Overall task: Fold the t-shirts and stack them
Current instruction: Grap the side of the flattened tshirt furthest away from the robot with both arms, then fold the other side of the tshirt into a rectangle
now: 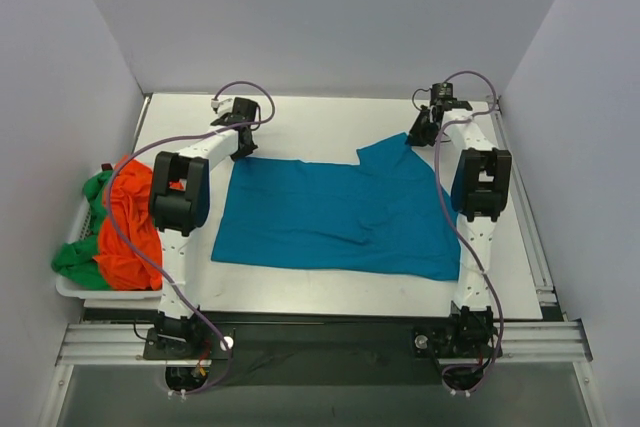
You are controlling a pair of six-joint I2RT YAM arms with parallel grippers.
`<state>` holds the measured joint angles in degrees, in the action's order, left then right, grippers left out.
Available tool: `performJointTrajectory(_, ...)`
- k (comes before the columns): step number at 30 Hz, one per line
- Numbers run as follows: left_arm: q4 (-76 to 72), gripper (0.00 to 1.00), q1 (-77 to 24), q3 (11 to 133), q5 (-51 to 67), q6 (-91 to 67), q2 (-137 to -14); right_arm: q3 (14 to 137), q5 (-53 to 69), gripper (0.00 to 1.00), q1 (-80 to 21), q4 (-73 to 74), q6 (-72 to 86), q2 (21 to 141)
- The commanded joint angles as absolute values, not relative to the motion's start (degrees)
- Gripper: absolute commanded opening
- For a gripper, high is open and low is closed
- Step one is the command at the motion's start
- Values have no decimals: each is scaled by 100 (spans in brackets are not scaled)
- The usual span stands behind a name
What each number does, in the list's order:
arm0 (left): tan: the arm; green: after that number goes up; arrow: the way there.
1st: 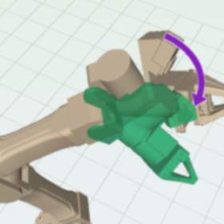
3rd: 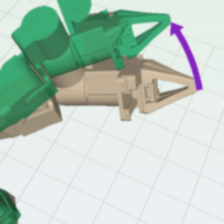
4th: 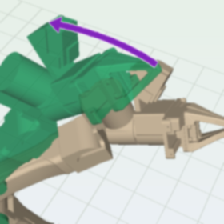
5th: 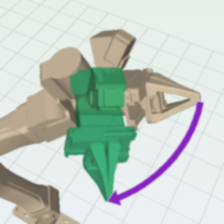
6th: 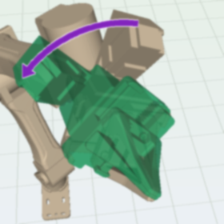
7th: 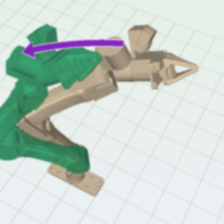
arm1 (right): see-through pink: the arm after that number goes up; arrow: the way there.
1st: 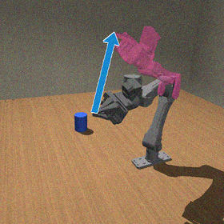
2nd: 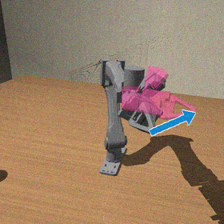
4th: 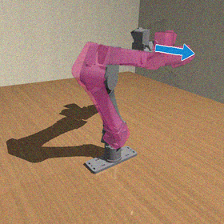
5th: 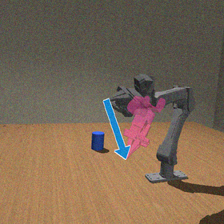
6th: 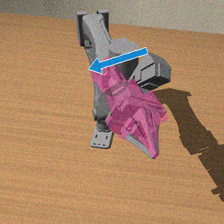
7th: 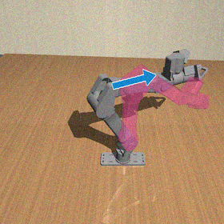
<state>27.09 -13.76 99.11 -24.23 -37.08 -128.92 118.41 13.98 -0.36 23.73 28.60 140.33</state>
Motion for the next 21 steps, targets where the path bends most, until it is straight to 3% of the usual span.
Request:
performJointTrajectory(1, 2707, 0, -1336, 9940, -2232, -3691, -12613, 12015, 1362, 0, -9, 2496, 2830, 13518)
performJointTrajectory(21, 2567, 0, -1204, 9642, -2065, -3683, -11910, 10934, 1143, 0, 167, 2470, 2567, 12015)
